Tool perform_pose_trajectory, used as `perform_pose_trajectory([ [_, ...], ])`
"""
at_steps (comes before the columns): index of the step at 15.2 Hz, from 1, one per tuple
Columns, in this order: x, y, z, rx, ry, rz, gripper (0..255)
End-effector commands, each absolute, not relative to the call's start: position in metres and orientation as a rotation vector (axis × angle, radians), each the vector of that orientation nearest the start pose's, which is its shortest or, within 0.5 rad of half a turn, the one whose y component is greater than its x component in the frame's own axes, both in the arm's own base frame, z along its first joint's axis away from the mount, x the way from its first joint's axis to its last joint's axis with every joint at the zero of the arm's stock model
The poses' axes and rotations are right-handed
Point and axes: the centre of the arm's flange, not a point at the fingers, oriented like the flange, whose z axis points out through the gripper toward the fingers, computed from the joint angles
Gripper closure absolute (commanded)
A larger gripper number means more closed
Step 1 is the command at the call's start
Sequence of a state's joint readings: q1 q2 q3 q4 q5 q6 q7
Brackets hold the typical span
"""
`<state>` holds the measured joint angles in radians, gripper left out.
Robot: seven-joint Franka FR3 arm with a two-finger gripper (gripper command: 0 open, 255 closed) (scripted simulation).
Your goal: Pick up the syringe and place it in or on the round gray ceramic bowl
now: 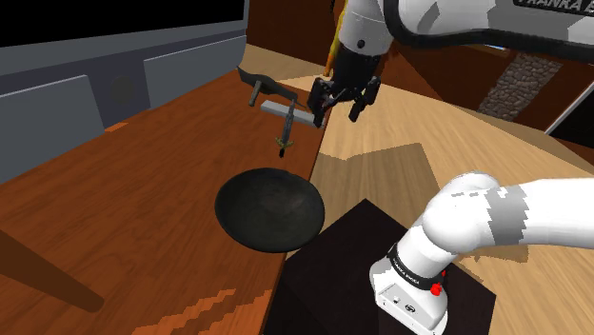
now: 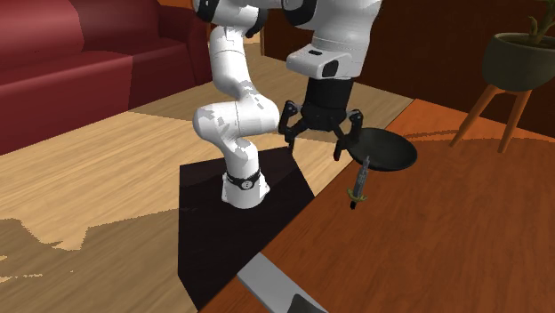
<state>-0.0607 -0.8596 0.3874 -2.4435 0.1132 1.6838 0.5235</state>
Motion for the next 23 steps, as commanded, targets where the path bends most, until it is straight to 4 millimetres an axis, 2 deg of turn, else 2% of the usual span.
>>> perform_pose_trajectory([
  [1, 0.292, 0.164, 0.549, -3.209, 0.667, -0.262, 0],
  [7, 0.329, 0.234, 0.528, -3.105, 1.039, -0.444, 0],
  [8, 0.329, 0.234, 0.528, -3.105, 1.039, -0.444, 0],
  [15, 0.337, 0.224, 0.49, -3.105, 1.039, -0.444, 0],
  [23, 0.337, 0.224, 0.49, -3.105, 1.039, -0.444, 0],
])
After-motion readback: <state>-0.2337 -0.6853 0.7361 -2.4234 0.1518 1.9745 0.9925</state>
